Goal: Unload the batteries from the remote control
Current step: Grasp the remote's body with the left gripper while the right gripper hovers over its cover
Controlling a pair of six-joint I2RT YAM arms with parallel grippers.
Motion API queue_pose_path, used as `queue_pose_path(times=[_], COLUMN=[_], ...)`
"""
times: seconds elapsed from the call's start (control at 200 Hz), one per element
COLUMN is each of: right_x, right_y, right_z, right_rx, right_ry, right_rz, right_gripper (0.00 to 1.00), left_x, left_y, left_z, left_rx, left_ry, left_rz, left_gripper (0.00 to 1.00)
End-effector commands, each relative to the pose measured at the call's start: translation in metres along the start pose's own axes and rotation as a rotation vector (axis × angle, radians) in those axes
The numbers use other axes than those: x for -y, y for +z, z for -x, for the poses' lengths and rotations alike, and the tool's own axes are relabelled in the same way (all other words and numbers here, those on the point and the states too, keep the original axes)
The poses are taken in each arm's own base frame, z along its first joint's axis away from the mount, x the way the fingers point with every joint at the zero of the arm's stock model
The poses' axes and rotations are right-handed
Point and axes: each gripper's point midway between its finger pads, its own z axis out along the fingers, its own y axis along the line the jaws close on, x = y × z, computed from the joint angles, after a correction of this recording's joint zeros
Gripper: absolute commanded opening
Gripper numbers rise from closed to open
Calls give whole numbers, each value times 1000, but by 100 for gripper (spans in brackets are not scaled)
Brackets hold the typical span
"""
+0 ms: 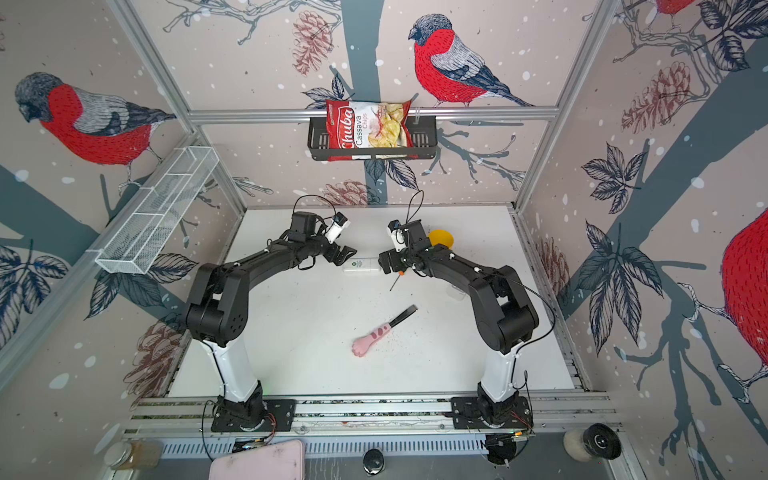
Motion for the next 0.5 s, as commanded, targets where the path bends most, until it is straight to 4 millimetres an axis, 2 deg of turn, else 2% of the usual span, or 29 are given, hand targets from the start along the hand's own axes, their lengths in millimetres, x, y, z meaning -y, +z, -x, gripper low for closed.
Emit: queue_pose_path(times=[0.0,0.195,0.335,0.495], right_x=[-12,-17,-15,-13], right_y=[-12,-23,-22,-18], right_z=[12,15,15,14], right_rx=[67,97,98,93], right_ry=[20,24,24,27], right_rz=[81,111,111,111], right_gripper=[97,97,97,97], left_x=[15,21,26,33], left_y=[5,23,34,37], left_z=[1,-21,-43,-58], left_rx=[19,-60,-162,-192], left_ry=[160,207,229,269], left_rz=[-101,-193,-237,-255], left_gripper=[96,96,96,96])
